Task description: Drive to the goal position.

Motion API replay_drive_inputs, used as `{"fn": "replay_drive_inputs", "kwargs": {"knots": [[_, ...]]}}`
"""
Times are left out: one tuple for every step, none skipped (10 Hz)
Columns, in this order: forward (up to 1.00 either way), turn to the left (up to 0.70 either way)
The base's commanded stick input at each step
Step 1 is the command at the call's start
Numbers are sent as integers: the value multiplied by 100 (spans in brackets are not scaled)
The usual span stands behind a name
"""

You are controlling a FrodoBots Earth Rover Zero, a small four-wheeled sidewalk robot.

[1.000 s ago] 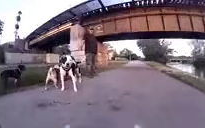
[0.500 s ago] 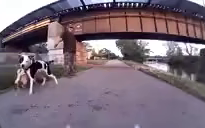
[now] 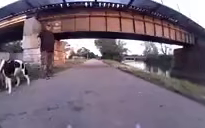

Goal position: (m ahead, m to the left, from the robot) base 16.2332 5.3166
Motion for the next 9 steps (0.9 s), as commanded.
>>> {"fn": "replay_drive_inputs", "kwargs": {"knots": [[0, 0], [27, 0], [93, 0], [98, 0], [100, 0], [100, 0], [100, 0], [100, 0], [100, 0]]}}
